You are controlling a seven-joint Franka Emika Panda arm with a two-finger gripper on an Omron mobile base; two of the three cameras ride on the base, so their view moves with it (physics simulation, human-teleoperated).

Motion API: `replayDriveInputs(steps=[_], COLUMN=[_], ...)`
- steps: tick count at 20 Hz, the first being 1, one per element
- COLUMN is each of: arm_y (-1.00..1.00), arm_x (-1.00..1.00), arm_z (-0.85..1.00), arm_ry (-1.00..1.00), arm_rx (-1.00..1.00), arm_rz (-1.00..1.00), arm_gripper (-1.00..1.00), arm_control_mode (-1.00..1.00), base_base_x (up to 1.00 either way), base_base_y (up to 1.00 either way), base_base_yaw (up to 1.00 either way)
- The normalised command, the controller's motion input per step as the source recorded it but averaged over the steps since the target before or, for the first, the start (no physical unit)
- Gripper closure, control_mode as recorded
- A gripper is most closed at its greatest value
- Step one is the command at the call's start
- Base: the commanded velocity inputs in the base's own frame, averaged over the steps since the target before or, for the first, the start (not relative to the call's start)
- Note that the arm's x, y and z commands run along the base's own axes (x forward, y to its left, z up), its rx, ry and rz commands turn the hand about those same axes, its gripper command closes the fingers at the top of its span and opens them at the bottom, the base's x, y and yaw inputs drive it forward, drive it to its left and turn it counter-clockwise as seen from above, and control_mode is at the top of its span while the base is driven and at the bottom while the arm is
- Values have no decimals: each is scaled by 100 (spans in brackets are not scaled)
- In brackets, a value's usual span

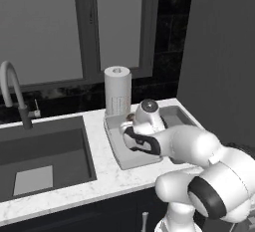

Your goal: Place one sweet potato and one steak in each tupperware on the nearby counter, to pack two identical lunches.

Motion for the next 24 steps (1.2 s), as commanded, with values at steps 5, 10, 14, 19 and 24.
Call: replayDriveInputs(steps=[5, 10, 14, 19, 24], arm_y=[2, 8, 1, -4, -29], arm_x=[68, 40, -48, -67, -77], arm_z=[-34, -20, 35, 80, 100], arm_ry=[7, 1, -9, -10, -4], arm_rx=[0, 0, -1, 0, 0], arm_rz=[0, 0, 0, -4, -5], arm_gripper=[-100, -100, -100, -100, -100], arm_control_mode=[-100, -100, -100, -100, -100], base_base_x=[0, 0, 0, 0, 0], base_base_y=[0, 0, 0, 0, 0], base_base_yaw=[0, 0, 0, 0, 0])
